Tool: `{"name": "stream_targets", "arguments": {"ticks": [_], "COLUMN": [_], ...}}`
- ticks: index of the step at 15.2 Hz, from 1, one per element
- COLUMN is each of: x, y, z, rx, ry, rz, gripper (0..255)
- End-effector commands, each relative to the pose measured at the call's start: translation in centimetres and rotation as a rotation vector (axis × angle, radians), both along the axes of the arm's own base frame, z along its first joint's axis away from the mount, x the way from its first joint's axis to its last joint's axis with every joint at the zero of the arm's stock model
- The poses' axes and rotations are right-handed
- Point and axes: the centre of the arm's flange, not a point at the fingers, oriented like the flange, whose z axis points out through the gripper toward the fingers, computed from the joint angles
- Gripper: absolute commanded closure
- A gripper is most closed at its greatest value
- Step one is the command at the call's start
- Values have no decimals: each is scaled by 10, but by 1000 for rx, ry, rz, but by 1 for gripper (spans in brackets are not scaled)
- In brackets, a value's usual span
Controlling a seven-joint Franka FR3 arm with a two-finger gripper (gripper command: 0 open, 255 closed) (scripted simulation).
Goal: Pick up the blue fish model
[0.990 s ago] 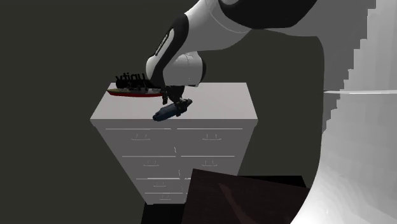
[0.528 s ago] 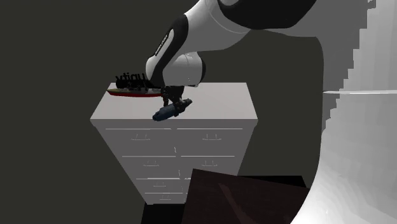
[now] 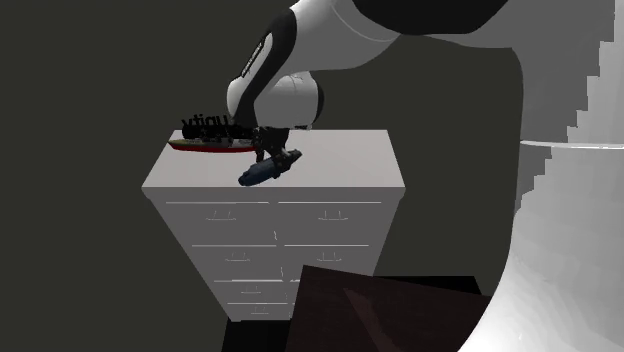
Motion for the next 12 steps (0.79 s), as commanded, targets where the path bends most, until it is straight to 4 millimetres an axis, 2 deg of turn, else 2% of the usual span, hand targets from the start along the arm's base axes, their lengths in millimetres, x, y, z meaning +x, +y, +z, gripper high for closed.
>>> {"name": "stream_targets", "arguments": {"ticks": [1,10,12], "x": [0,0,0], "y": [-1,-1,-1], "z": [10,58,58], "rx": [0,0,0], "ry": [0,0,0], "rz": [0,0,0], "gripper": [255,255,255]}}
